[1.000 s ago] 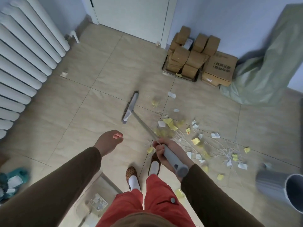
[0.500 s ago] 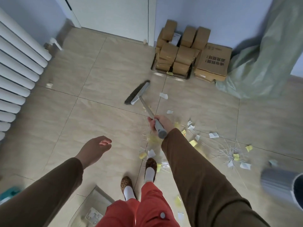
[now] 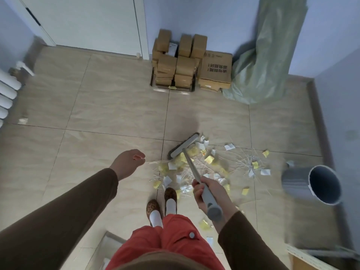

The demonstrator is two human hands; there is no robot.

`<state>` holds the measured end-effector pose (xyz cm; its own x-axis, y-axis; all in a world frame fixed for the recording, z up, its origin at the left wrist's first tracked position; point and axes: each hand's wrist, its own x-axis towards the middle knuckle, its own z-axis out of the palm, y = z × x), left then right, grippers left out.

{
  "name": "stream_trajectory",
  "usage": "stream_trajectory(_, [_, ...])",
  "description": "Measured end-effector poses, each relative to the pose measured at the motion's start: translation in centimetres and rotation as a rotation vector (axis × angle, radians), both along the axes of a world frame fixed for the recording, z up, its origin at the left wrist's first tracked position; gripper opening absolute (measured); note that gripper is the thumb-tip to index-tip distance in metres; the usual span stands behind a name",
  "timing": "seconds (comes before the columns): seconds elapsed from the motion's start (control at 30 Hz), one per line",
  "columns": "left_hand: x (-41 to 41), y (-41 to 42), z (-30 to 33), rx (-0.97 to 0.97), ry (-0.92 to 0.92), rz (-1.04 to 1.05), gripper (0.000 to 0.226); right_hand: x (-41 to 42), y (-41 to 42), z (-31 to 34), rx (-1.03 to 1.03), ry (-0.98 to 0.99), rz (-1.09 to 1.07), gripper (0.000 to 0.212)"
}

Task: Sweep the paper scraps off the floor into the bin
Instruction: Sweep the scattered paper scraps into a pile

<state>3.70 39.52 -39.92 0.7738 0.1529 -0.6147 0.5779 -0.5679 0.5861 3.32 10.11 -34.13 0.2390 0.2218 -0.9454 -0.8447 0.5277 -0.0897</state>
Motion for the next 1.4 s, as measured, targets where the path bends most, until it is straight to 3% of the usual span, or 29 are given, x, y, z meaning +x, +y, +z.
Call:
stream_trajectory(0.2, [1.1, -3.6, 1.0, -0.022, -0.003, -0.052, 0.02, 0.8, -1.9, 1.2, 0.089, -0.113, -0.05, 0.016])
stream_trajectory(0.37, [1.7, -6.5, 1.4, -0.015, -0.018, -0.071, 0.017, 9.3, -2.7, -5.1, 0.157, -0.172, -0.061, 0.011])
stream_trajectory(0.57, [0.4, -11.4, 0.9, 0.067, 0.003, -0.084, 0.017, 15.6, -6.8, -10.5, 0.101, -0.22, -0.123, 0.018])
stream_trajectory(0.77, [-1.5, -19.5, 0.5, 0.069, 0.041, -0.07, 0.013, 7.6, -15.3, -11.6, 0.049, -0.102, -0.195, 0.017])
stream_trajectory(0.93, [-1.6, -26.8, 1.7, 0.049, 0.005, -0.106, 0.015, 1.2, -19.7, -5.4, 0.005, -0.014, -0.183, 0.02])
stream_trajectory(1.13, [-1.6, -32.2, 3.2, 0.0, -0.052, -0.15, 0.019, -4.0, -27.4, 1.0, 0.16, -0.092, -0.21, 0.011])
stream_trajectory(1.3, [-2.0, -34.6, 3.1, -0.023, -0.089, -0.198, 0.018, -5.8, -31.7, 3.8, -0.209, -0.322, 0.081, 0.012])
stream_trajectory(1.4, [-2.8, -35.9, 2.6, -0.02, -0.095, -0.243, 0.022, -5.3, -34.0, 3.5, -0.498, -0.461, 0.314, 0.031])
